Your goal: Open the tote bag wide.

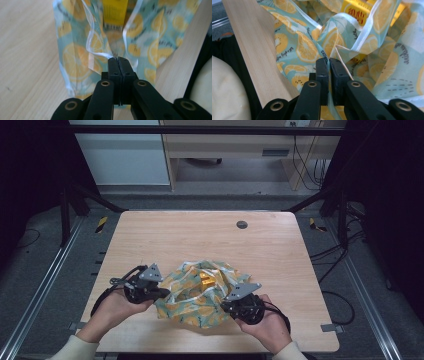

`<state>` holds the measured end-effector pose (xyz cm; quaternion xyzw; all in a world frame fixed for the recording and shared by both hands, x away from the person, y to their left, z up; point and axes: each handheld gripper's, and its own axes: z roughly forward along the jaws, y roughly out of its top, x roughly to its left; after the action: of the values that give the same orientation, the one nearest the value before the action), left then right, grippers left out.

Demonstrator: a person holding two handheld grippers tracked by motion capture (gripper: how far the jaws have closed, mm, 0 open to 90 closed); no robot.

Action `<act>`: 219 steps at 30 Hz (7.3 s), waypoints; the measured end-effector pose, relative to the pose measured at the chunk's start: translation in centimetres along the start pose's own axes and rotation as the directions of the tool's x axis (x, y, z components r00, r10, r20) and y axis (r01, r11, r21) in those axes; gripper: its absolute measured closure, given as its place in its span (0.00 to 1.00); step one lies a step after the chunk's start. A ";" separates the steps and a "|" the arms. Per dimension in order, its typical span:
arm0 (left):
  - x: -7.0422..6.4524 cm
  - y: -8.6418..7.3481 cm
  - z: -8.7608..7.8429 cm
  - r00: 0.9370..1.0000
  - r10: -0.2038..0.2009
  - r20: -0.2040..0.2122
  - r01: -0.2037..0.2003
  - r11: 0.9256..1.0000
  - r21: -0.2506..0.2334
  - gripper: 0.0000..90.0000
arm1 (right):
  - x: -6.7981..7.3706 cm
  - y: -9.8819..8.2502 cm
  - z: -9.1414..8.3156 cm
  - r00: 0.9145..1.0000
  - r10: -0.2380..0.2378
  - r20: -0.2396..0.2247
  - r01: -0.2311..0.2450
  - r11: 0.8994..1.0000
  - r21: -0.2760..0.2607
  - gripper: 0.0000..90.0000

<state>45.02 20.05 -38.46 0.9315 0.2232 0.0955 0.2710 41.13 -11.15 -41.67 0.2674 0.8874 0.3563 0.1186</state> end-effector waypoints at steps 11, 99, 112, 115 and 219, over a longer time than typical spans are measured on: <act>0.6 -2.5 2.7 1.000 -0.020 -0.016 0.021 0.995 0.095 1.00 | 0.1 -0.9 0.6 1.000 0.004 -0.012 -0.004 0.999 0.036 0.98; -0.9 3.0 4.8 0.996 0.011 -0.084 -0.017 0.997 -0.077 0.54 | -6.3 3.3 2.3 0.987 0.074 0.139 -0.085 0.994 0.074 0.62; -4.5 3.1 5.2 0.997 0.060 0.050 -0.057 0.996 -0.073 0.98 | -7.1 3.4 1.8 0.985 0.115 0.131 -0.119 0.993 0.022 0.96; -5.3 2.3 6.0 0.995 0.072 0.071 -0.070 0.997 -0.033 0.99 | -7.6 3.2 1.6 0.980 0.132 0.148 -0.134 0.991 -0.001 0.98; 1.9 0.7 7.9 0.969 -0.176 -0.175 0.151 0.978 -0.147 0.79 | -2.8 -3.6 0.1 0.973 0.091 0.214 -0.090 0.996 -0.011 0.67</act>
<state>49.32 16.80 -44.53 0.8767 0.3168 0.1746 0.3172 42.05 -14.85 -44.18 0.3444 0.8560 0.3311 0.1974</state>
